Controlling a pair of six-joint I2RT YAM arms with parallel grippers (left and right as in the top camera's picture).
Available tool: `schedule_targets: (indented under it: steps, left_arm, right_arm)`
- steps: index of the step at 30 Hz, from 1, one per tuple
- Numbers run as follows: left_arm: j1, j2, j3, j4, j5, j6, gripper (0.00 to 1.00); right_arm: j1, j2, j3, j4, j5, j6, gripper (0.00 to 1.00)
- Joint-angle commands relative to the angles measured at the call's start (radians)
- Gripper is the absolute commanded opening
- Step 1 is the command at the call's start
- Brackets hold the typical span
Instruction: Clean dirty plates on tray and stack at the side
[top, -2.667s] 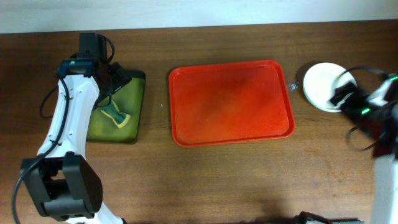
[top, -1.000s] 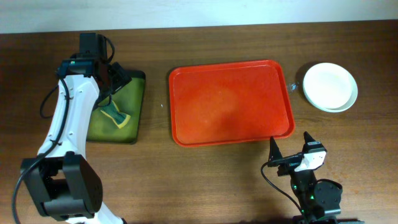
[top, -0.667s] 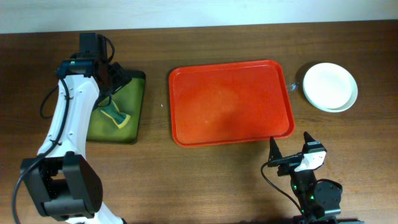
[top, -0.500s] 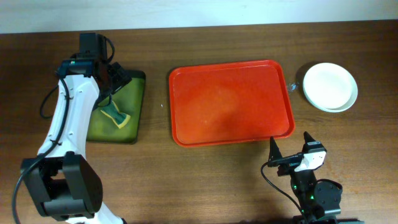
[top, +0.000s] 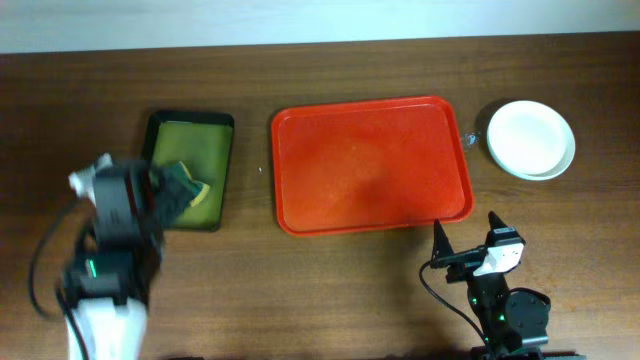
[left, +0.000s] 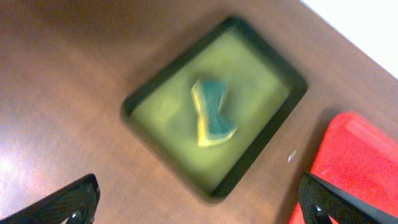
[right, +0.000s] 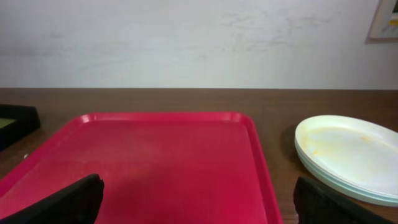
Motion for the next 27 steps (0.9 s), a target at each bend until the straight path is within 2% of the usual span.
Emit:
schedule_targets:
  steps: [1, 5, 7, 9, 10, 11, 13, 17, 18, 20, 22, 25, 27]
  left_arm:
    - [0.000, -0.342, -0.285, -0.007, -0.023, 0.012, 0.99]
    - [0.000, -0.705, -0.483, 0.037, -0.042, 0.021, 0.99]
    - [0.000, -0.887, -0.594, 0.106, 0.090, 0.149, 0.99]
    - [0.000, -0.977, -0.673, 0.237, 0.192, 0.320, 0.99]
    - [0.000, -0.978, -0.702, 0.313, 0.249, 0.414, 1.00]
    - [0.000, -0.978, -0.716, 0.356, 0.263, 0.441, 0.99]
    - [0.000, -0.978, -0.757, 0.463, 0.263, 0.441, 1.00]
    - [0.000, -0.979, -0.922, 0.803, 0.302, 0.440, 0.99]
    - [0.000, -0.979, -0.941, 0.832, 0.310, 0.441, 0.99]
    - [0.000, -0.979, -0.941, 0.827, 0.290, 0.441, 0.99]
    - [0.000, -0.979, -0.941, 0.732, 0.256, 0.445, 0.99]
    - [-0.011, -0.980, -0.941, 0.724, 0.275, 0.610, 0.99]
    - [-0.011, -0.980, -0.941, 0.722, 0.266, 0.615, 0.99]
  right_arm:
    - [-0.006, -0.010, -0.009, -0.004, 0.011, 0.002, 0.98]
    - [-0.006, -0.010, -0.009, -0.004, 0.011, 0.001, 0.98]
    - [-0.006, -0.010, -0.009, -0.004, 0.011, 0.002, 0.98]
    - [-0.006, -0.010, -0.009, -0.004, 0.011, 0.002, 0.98]
    - [-0.006, -0.010, -0.009, -0.004, 0.011, 0.002, 0.98]
    - [-0.006, -0.010, -0.009, -0.004, 0.011, 0.001, 0.98]
    - [-0.006, -0.010, -0.009, -0.004, 0.011, 0.001, 0.98]
    - [-0.006, -0.010, -0.009, -0.004, 0.011, 0.001, 0.98]
    - [-0.006, -0.010, -0.009, -0.004, 0.011, 0.001, 0.98]
    - [-0.006, -0.010, -0.009, -0.004, 0.011, 0.001, 0.98]
    - [-0.006, -0.010, -0.009, -0.004, 0.011, 0.001, 0.98]
    - [-0.006, -0.010, -0.009, -0.004, 0.011, 0.002, 0.98]
    - [-0.006, -0.010, -0.009, -0.004, 0.011, 0.001, 0.98]
